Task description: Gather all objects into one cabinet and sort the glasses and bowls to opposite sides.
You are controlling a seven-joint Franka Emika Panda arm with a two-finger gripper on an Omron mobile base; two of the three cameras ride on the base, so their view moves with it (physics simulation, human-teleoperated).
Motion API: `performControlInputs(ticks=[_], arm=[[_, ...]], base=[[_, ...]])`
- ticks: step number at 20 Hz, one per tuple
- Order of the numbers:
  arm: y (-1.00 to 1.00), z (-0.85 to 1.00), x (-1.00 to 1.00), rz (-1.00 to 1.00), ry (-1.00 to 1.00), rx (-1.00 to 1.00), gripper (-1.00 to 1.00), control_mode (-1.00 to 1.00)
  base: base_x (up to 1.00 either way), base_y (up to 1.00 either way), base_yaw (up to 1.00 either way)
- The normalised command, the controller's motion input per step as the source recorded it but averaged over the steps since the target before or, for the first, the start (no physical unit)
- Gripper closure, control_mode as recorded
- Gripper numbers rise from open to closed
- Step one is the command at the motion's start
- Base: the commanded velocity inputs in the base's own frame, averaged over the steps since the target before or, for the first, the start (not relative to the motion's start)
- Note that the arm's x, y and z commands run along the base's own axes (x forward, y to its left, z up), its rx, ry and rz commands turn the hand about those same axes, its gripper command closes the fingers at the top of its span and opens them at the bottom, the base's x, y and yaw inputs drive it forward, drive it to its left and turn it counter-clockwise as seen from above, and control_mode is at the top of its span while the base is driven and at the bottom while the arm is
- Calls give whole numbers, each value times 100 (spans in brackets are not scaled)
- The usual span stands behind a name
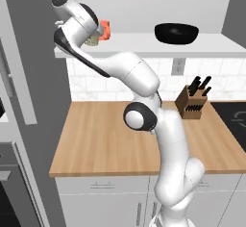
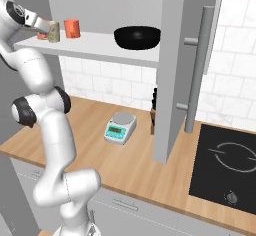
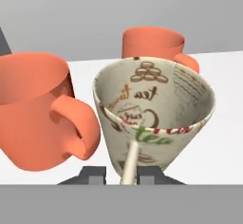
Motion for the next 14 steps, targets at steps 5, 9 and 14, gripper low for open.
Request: performControlInputs(ticks=[5,9,14], arm=[[-33,-11,-3,2,-1,0,-100,-100],[-29,-1,-24,3,-9,0,-100,-100],[-2,-11,-62,3,-15,0,-100,-100]], base=[[0,0,0],[0,0,0],[0,0,0]])
